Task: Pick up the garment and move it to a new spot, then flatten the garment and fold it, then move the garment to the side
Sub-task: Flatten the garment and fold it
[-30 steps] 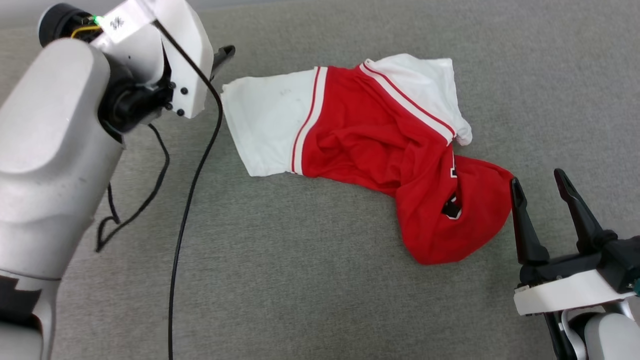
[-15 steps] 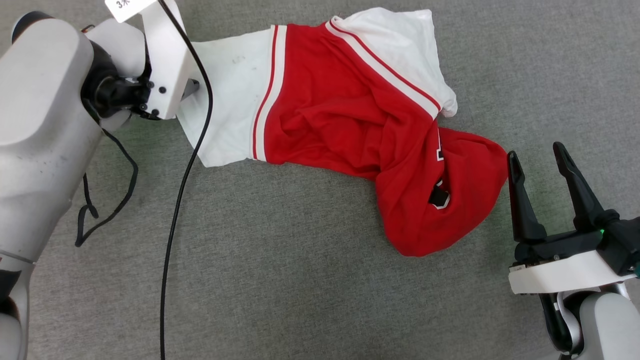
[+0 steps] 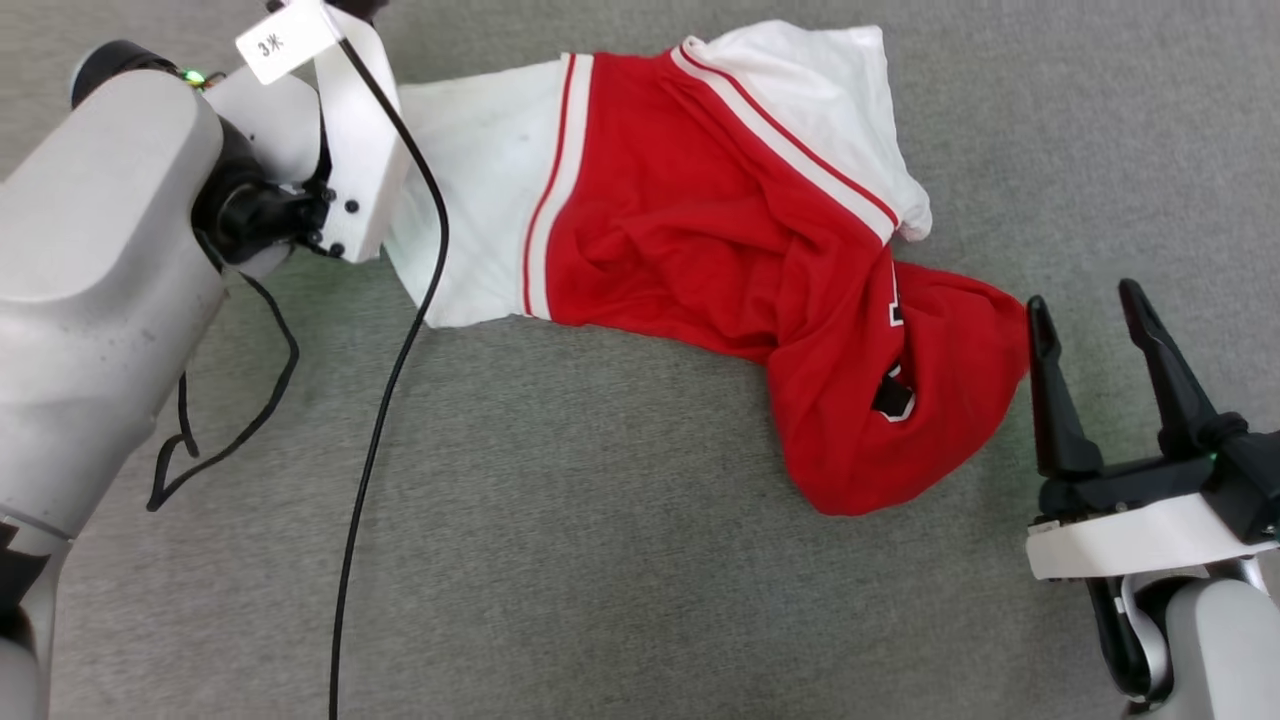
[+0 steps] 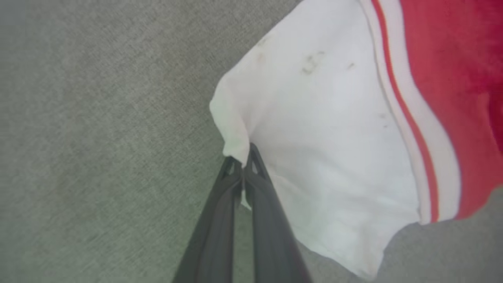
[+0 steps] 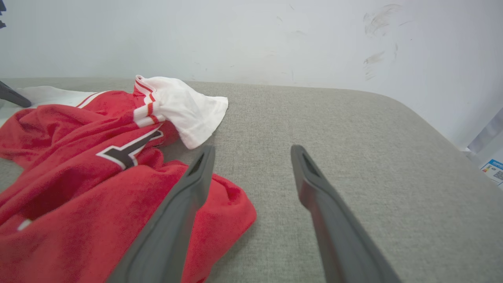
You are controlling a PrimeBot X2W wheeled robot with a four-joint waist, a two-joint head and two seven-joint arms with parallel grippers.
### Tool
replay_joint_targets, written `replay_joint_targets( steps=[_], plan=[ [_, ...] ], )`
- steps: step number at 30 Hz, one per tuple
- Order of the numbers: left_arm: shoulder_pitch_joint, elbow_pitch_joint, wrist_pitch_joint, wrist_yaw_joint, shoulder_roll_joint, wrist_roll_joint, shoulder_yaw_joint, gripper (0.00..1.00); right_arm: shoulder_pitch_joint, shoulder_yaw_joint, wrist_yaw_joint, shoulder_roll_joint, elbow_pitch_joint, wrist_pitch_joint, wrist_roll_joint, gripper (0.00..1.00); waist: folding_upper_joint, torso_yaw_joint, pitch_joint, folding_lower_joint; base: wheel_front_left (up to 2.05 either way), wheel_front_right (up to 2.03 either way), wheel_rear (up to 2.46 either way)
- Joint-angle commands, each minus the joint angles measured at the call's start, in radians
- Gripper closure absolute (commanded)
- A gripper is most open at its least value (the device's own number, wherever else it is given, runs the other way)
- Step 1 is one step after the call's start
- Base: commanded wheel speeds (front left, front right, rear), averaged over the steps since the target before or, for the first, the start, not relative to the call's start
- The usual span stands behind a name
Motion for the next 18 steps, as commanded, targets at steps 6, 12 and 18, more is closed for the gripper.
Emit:
replay_joint_targets(
  steps=[6,12,18],
  plan=[
    [0.028,-0.053,-0.114,-0.001,0.056,-0.043,-0.022,1.00,0.045,-0.035,-0.001,-0.009,0.012,-0.003,-0.006,0.00,0.0000,0.078,-0.095,-0.0001,0.00,0.00,0.00],
    [0.085,-0.070,-0.155,-0.001,0.144,-0.084,-0.017,1.00,0.073,-0.044,-0.001,-0.011,0.024,-0.001,-0.008,0.00,0.0000,0.129,-0.148,-0.0001,0.00,0.00,0.00],
    [0.177,-0.015,-0.171,0.016,0.200,-0.126,-0.005,1.00,0.072,-0.033,-0.001,-0.015,0.031,0.005,-0.009,0.00,0.0000,0.138,-0.160,-0.0001,0.00,0.00,0.00]
  ],
)
